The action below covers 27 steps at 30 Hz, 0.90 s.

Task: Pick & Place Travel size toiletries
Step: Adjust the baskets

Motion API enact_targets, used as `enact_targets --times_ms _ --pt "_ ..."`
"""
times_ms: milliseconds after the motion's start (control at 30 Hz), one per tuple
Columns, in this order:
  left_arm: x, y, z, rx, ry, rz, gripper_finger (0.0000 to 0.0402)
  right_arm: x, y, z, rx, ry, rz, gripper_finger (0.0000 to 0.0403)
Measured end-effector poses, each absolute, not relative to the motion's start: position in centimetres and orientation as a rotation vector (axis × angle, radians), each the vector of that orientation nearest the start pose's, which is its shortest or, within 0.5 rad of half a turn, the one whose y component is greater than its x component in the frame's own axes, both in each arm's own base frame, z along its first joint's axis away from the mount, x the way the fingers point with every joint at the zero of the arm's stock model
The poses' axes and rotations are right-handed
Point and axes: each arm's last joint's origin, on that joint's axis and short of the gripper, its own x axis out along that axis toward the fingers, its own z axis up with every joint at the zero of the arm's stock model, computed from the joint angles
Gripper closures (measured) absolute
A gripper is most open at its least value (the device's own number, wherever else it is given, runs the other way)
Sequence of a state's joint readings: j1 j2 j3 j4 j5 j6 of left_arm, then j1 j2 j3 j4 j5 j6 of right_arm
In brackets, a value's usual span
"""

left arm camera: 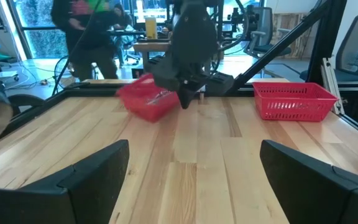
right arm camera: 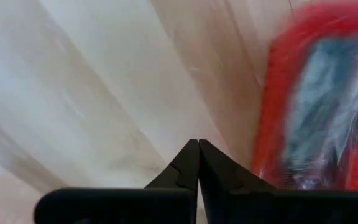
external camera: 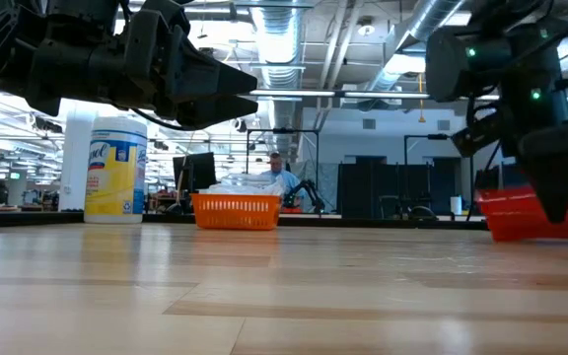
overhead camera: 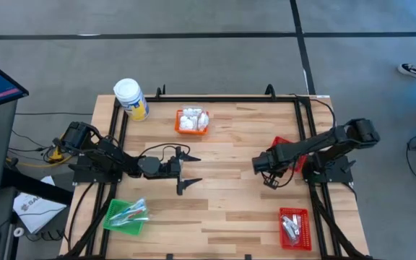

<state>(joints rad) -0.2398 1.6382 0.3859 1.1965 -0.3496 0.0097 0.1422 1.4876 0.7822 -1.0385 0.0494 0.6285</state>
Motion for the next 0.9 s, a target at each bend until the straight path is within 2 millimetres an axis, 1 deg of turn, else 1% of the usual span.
enact_targets --times_ms 133,233,333,567,900 --pt "26.1 -5.4 14.8 0.026 0.054 0.109 0.0046 21.1 2.9 16.6 0.293 1.646 -0.448 0.0402" --pt "26.1 -5.4 14.8 0.026 0.054 0.109 0.0046 21.4 2.9 17.5 0.297 1.606 -0.428 0.0402" --pt "26.1 -5.4 14.8 0.026 0.054 0.109 0.0046 21.5 2.8 18.0 0.275 1.582 -0.43 0.0402" --pt "26.1 -5.4 14.8 0.024 0.054 0.108 0.0046 21.6 2.3 17.5 0.257 1.615 -0.475 0.0403" --pt "26.1 -5.4 14.8 0.016 0.055 0.108 0.0046 21.7 -0.1 17.5 0.24 1.594 -0.581 0.0403"
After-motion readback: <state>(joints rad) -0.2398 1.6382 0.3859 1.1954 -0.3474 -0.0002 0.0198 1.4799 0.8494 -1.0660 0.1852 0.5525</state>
